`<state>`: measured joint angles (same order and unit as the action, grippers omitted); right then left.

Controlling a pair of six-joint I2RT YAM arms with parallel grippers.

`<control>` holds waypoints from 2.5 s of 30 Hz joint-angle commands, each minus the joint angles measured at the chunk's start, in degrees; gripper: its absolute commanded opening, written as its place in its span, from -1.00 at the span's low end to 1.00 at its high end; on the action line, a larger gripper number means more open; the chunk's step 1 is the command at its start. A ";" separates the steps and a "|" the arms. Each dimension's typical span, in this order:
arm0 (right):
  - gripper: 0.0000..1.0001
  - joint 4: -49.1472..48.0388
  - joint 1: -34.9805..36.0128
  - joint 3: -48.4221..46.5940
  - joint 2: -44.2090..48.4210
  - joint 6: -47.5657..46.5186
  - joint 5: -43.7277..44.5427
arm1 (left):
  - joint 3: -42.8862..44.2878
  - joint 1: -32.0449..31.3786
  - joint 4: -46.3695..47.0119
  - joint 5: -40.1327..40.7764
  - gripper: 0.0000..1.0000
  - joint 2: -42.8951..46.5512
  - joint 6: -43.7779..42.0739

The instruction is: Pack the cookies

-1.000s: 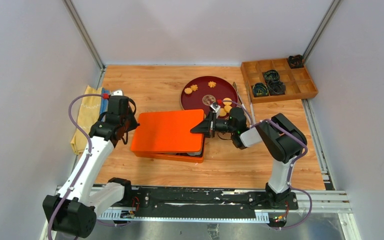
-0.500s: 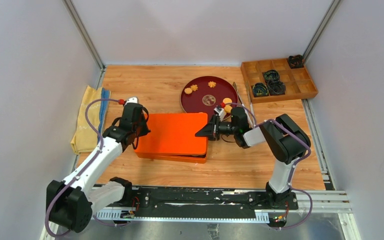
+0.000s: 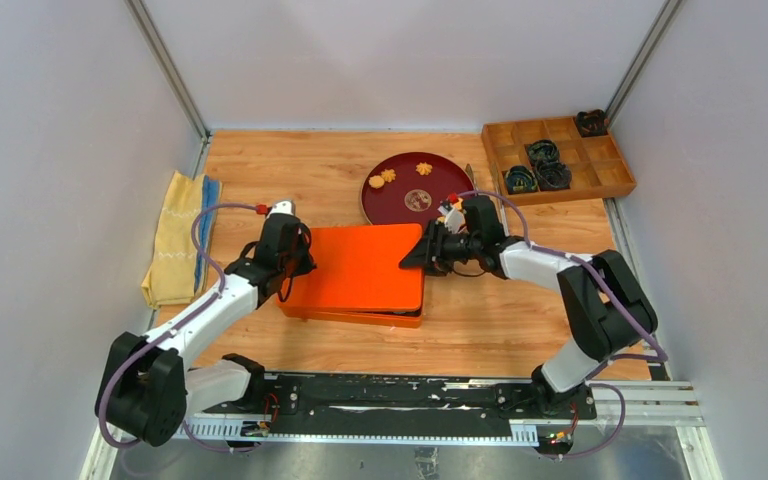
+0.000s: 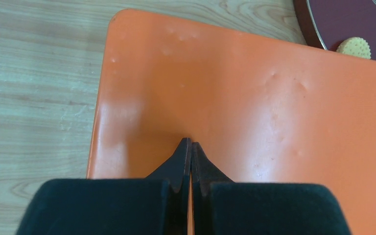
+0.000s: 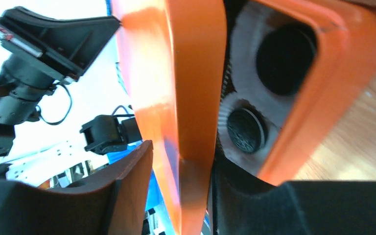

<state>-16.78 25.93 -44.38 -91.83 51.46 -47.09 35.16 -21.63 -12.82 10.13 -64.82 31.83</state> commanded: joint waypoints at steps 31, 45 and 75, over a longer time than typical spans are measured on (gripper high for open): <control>-1.00 40.95 0.43 -4.12 9.76 -14.76 36.49 | 18.47 6.12 -32.42 19.22 -1.00 0.41 8.55; -1.00 39.51 3.02 -8.20 2.36 -16.88 33.41 | 11.48 5.52 -23.19 11.49 -1.00 -12.42 10.22; -1.00 50.75 7.44 -10.50 5.55 -11.09 61.98 | 9.87 -1.75 -35.17 34.13 -1.00 -8.07 27.91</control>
<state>29.43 33.95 -56.21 -88.79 38.15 4.36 46.15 -23.07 -44.31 36.99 -76.66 52.58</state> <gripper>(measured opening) 0.008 0.011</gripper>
